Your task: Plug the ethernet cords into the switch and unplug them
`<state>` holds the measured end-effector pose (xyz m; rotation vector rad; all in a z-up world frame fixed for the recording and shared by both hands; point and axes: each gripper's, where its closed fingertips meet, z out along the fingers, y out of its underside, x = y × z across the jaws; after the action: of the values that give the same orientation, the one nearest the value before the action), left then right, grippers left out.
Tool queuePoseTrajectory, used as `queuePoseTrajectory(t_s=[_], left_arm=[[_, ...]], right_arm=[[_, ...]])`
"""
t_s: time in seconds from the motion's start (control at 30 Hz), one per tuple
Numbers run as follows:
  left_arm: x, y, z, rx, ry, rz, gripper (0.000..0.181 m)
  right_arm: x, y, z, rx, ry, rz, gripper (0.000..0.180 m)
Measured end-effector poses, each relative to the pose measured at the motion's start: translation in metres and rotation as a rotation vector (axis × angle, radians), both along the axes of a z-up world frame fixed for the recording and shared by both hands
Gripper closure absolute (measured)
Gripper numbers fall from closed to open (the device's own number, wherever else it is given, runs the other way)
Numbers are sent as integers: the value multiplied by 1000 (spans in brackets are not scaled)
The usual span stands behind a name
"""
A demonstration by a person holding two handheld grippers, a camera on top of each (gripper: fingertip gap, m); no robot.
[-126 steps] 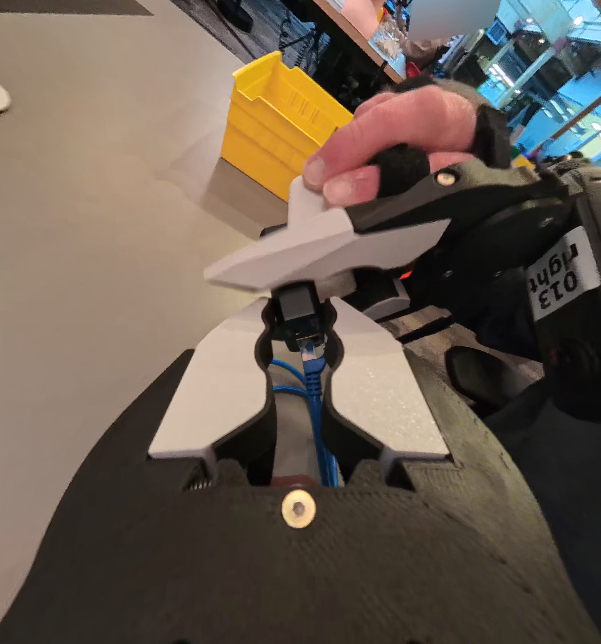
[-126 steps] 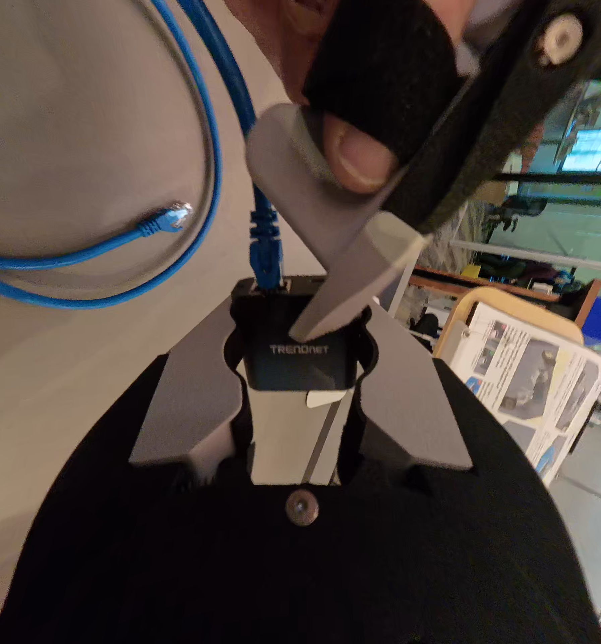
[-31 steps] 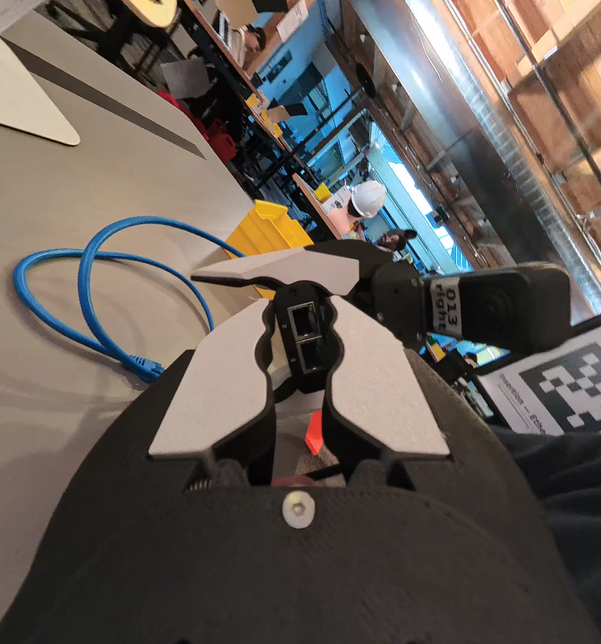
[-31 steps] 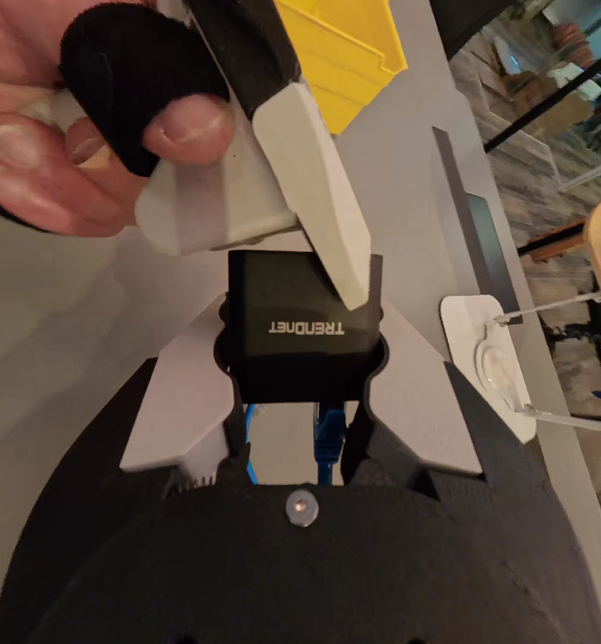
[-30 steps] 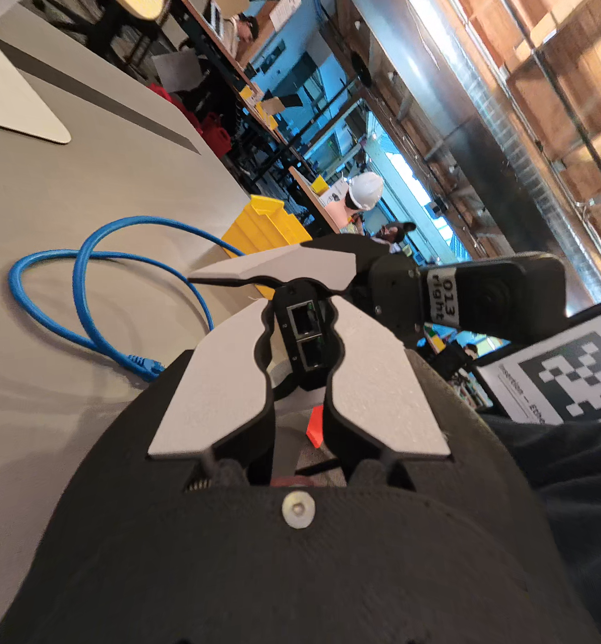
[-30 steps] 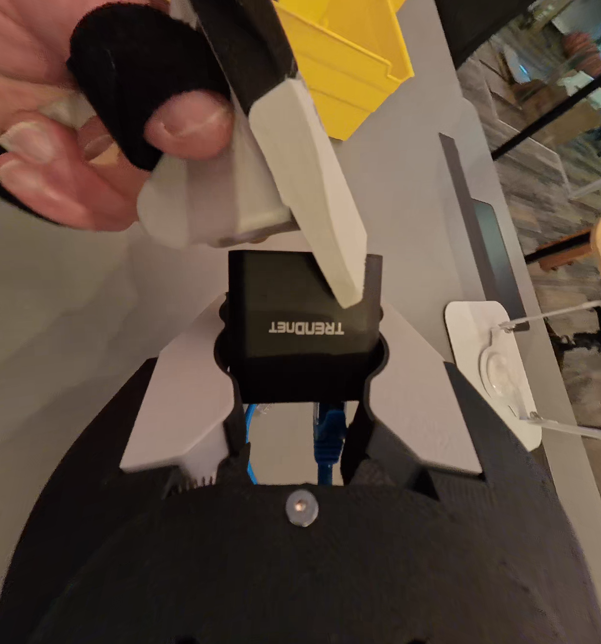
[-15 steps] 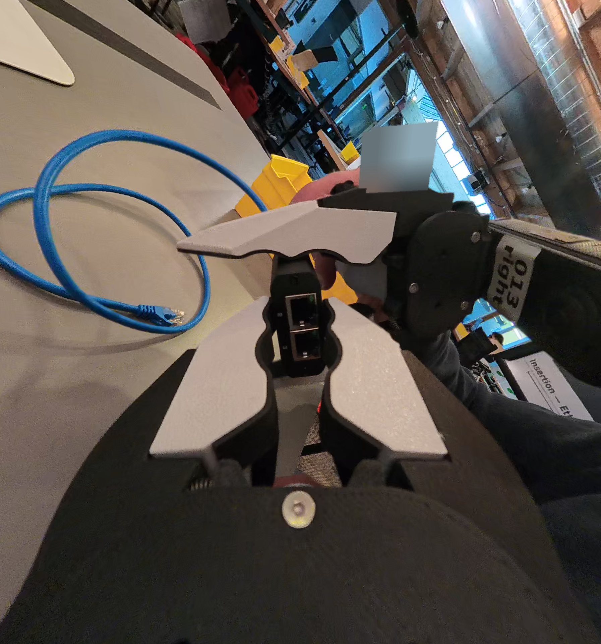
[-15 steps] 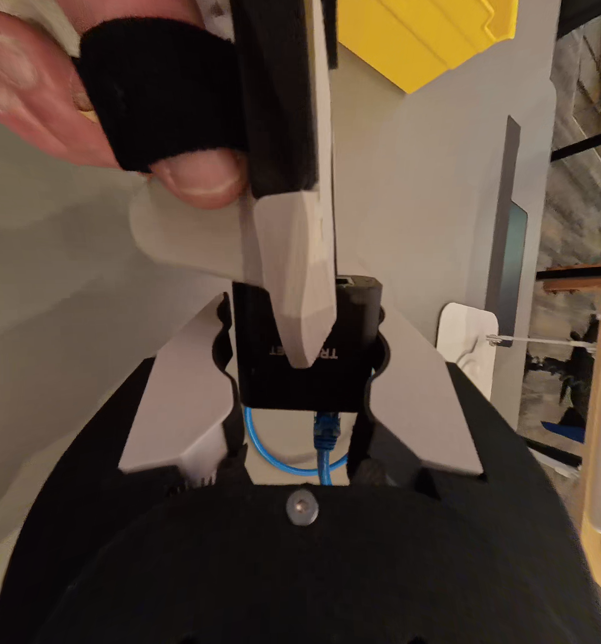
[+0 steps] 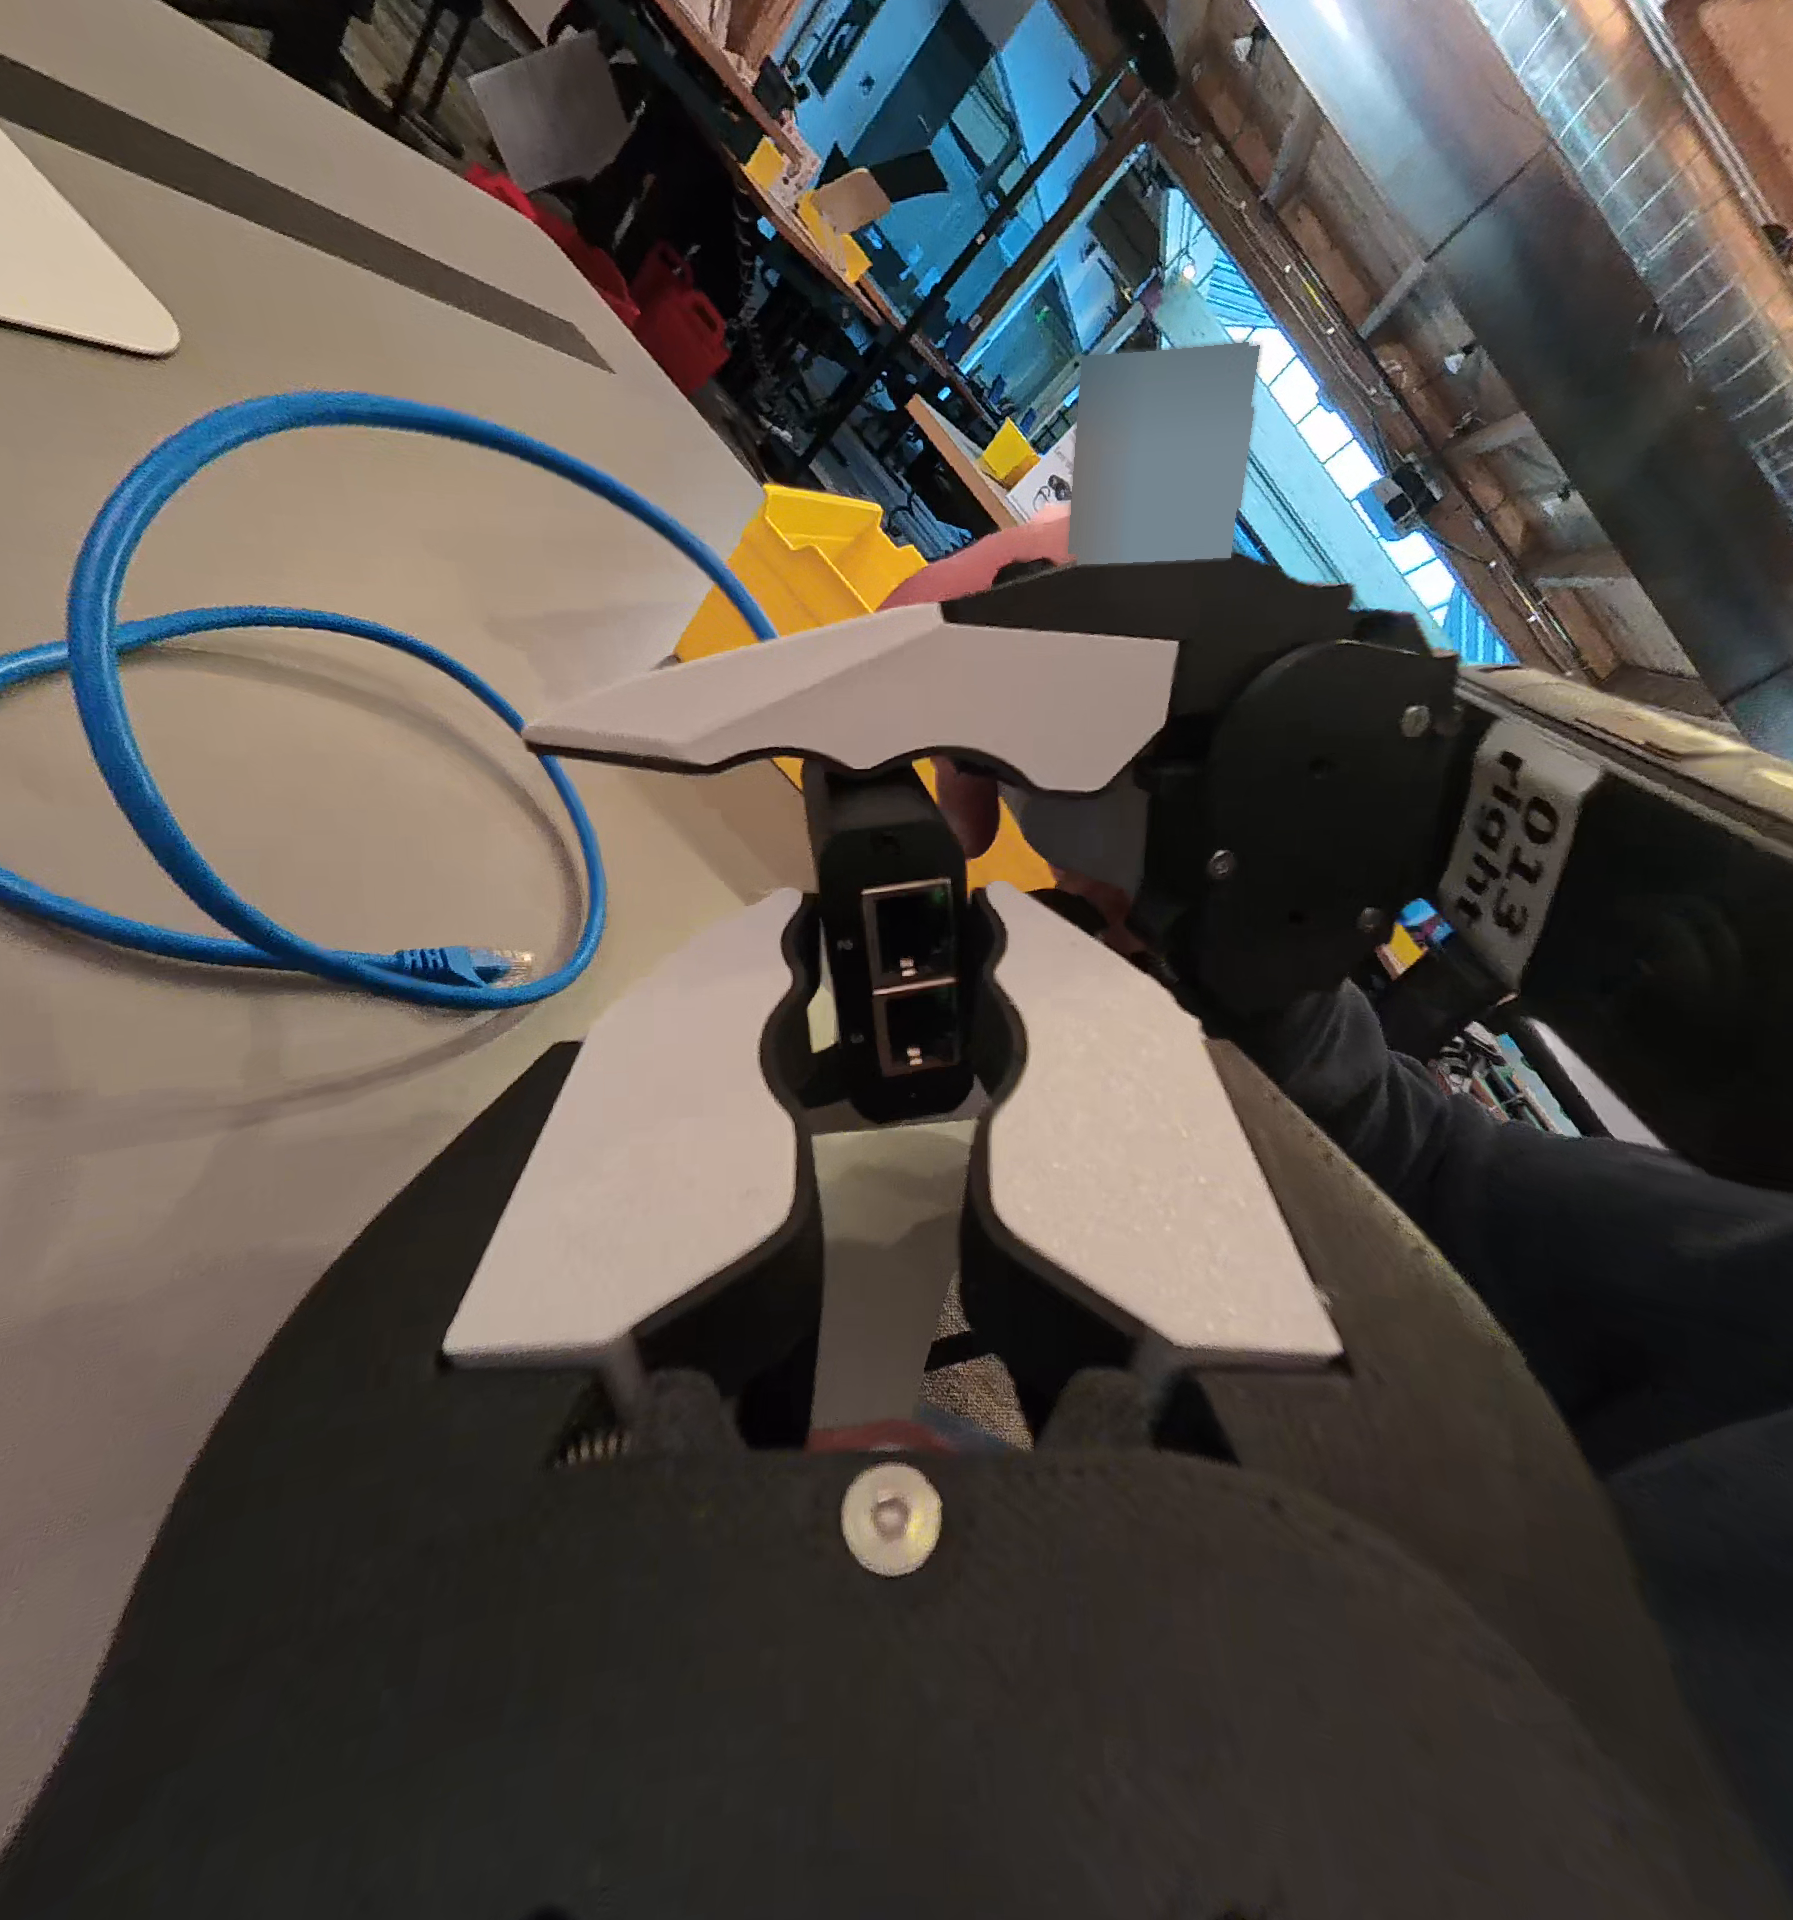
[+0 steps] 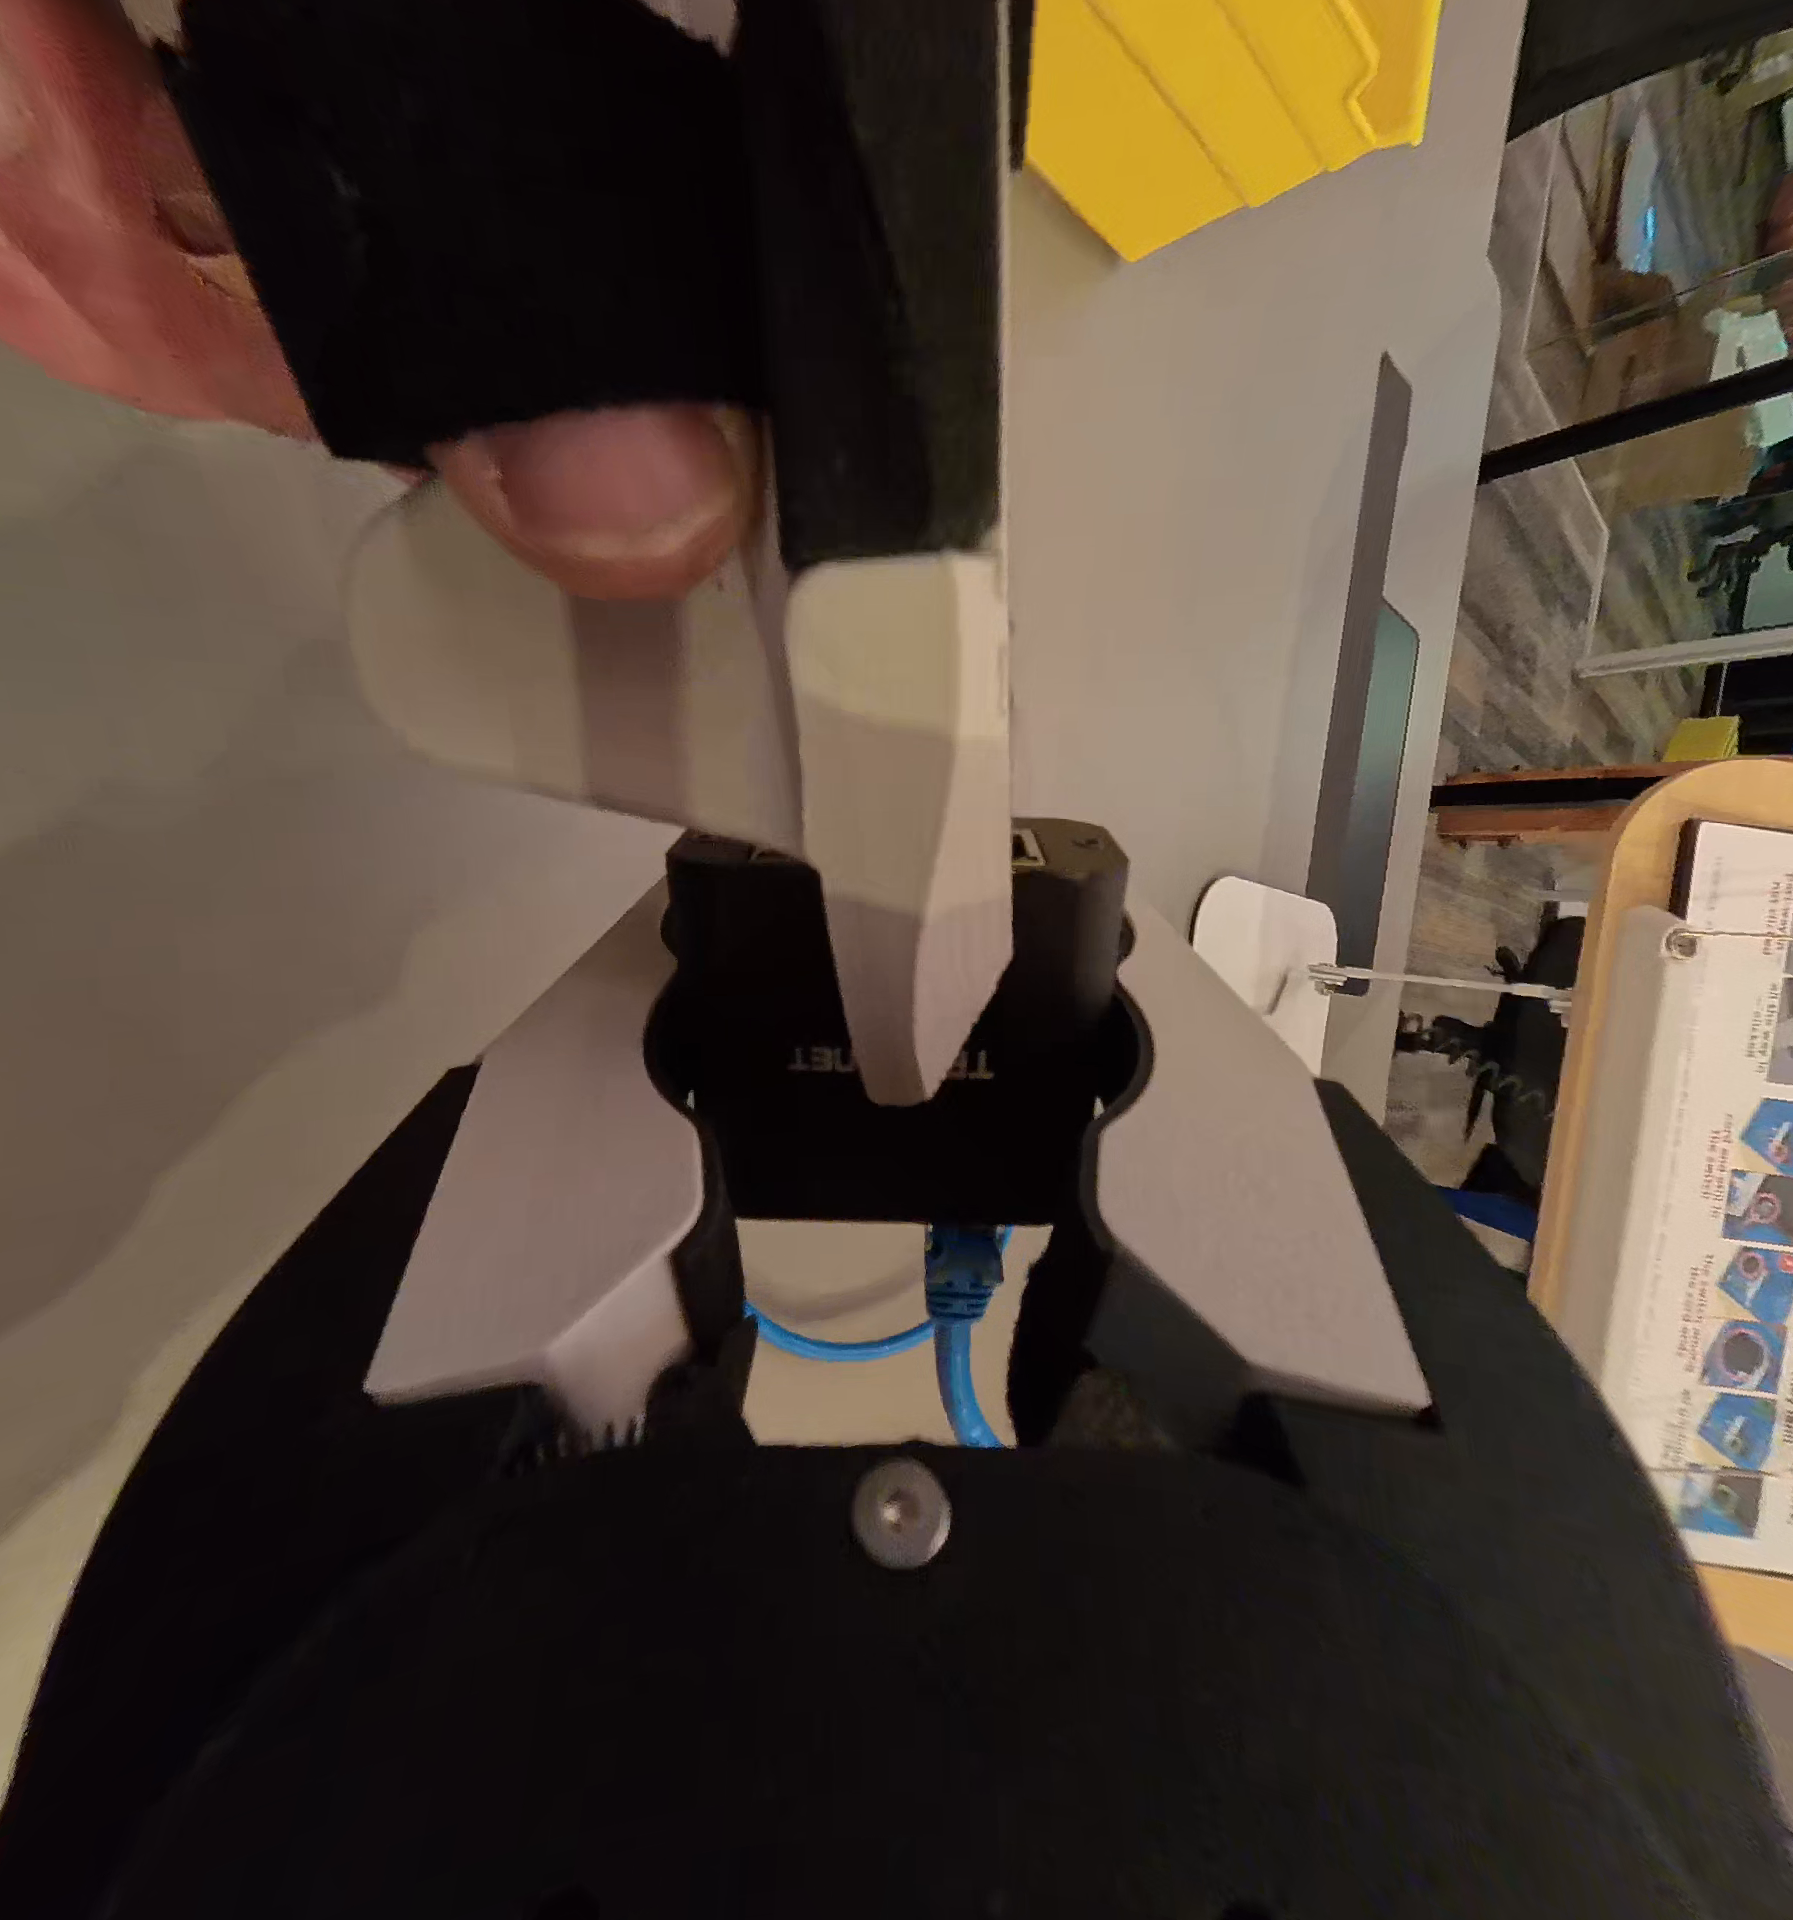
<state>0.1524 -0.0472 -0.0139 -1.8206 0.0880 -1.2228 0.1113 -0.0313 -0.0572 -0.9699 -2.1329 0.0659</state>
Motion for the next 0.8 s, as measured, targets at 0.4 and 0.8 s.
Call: queuePoseTrajectory(t_s=[0.4,0.8], left_arm=[[-26,-6,-6,39,207,39,141],[-43,-22,2,115,451,49,139]], right_arm=[[13,5,-19,-367,-97,-4,107],[31,-2,-50,-576,-275,20,106]])
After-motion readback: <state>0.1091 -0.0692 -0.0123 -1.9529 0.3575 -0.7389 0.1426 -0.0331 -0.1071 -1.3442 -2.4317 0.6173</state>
